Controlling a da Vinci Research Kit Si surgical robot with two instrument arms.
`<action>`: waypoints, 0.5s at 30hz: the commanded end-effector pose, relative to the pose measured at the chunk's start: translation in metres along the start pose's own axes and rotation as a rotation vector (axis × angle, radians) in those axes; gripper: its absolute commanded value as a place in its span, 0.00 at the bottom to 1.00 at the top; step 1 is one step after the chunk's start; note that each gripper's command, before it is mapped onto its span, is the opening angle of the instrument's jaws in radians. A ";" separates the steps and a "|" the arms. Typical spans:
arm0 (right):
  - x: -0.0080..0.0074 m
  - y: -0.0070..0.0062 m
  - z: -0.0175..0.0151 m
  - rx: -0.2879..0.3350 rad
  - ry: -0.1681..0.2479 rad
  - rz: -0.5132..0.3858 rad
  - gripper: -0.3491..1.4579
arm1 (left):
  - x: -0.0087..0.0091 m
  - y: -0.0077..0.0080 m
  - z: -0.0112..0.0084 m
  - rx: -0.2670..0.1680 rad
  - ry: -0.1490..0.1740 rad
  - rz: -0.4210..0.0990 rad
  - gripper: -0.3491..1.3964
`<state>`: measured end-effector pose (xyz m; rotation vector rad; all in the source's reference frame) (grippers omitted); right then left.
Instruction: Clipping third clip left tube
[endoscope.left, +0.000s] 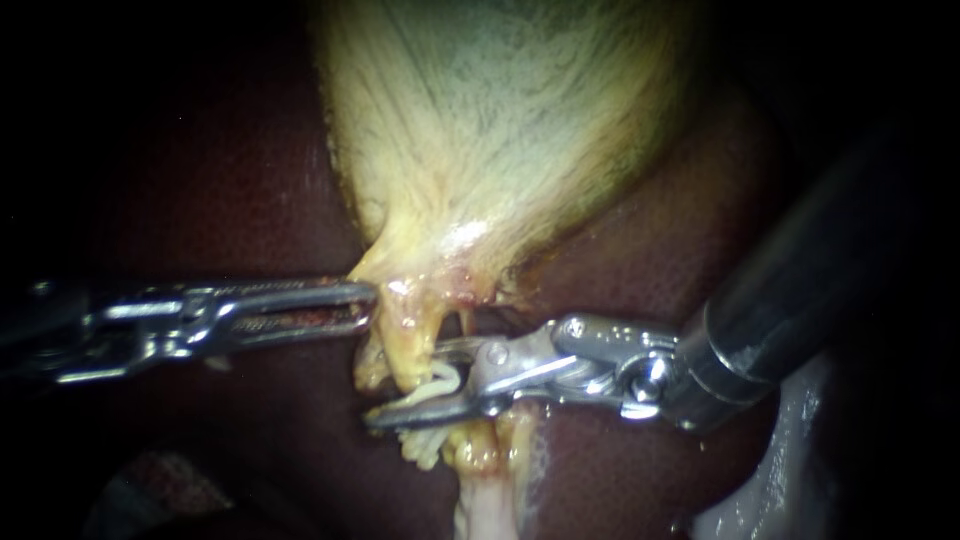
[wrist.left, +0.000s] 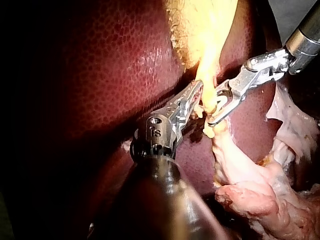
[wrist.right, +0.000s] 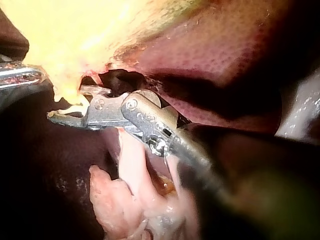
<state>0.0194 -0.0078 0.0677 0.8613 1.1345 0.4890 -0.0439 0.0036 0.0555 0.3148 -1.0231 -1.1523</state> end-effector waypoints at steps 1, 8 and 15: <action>0.0000 0.0001 -0.0001 -0.001 0.000 0.007 0.19 | 0.0000 0.0000 0.0000 0.000 0.000 0.000 0.00; 0.0003 0.0003 -0.0005 -0.015 0.004 0.010 0.03 | 0.0000 0.0000 0.0001 0.000 0.000 0.000 0.00; 0.0003 0.0003 -0.0005 -0.020 0.000 0.010 0.00 | 0.0000 -0.0001 0.0001 0.000 0.000 0.000 0.00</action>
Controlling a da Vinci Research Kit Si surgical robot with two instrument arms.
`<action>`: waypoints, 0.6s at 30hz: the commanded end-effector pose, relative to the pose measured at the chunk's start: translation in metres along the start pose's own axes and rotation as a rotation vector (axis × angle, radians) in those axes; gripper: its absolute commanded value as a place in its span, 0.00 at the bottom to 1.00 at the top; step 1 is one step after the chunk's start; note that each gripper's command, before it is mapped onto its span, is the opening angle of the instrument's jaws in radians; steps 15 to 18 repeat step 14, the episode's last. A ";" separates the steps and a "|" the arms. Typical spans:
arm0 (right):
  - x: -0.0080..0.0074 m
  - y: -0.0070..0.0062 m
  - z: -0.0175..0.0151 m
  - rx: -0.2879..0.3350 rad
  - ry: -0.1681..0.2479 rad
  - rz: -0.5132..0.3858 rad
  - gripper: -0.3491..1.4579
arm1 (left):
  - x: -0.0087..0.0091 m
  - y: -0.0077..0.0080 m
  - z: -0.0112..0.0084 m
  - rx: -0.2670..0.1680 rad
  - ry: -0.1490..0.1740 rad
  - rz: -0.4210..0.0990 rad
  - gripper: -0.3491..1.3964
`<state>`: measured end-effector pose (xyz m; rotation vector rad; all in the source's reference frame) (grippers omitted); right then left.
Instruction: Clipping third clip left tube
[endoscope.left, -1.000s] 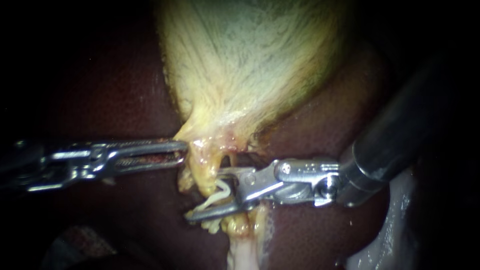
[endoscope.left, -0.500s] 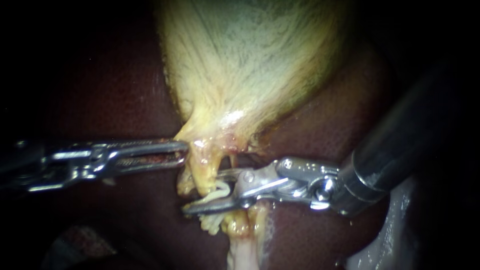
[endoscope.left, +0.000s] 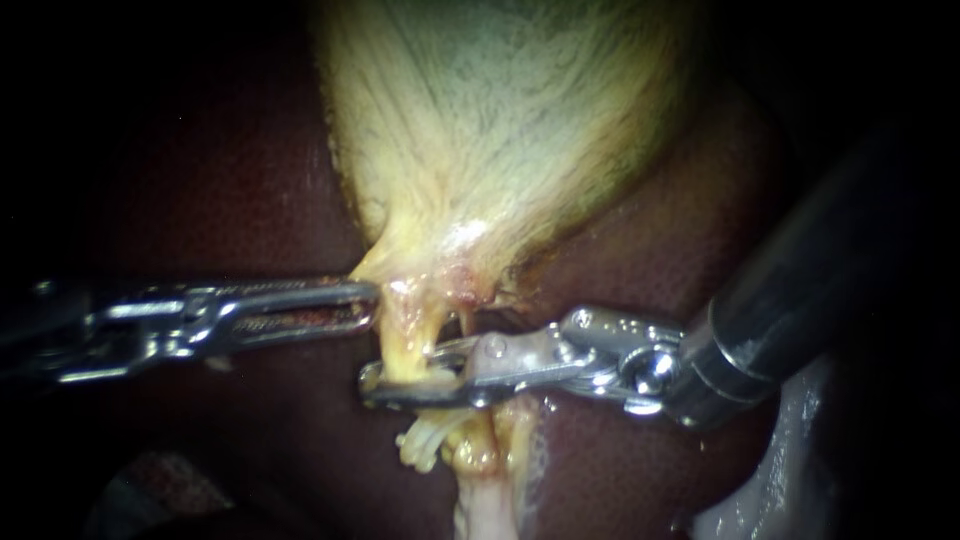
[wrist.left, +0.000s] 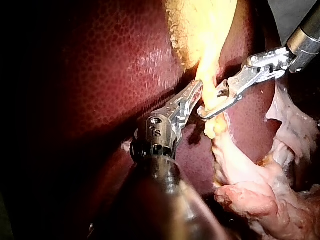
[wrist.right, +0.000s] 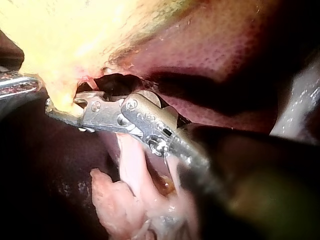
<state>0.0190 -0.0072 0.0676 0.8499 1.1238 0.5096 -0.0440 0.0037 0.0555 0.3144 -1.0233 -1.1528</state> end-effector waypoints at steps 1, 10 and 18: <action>-0.0001 0.0000 0.0000 0.001 -0.001 -0.001 0.00 | 0.0000 0.0000 0.0000 0.000 0.000 0.000 0.00; -0.0002 0.0001 0.0001 0.000 -0.004 -0.002 0.00 | 0.0000 0.0000 0.0000 0.000 0.000 0.000 0.00; -0.0003 0.0001 0.0001 0.000 -0.004 -0.003 0.00 | 0.0000 0.0001 0.0001 0.000 0.000 0.000 0.00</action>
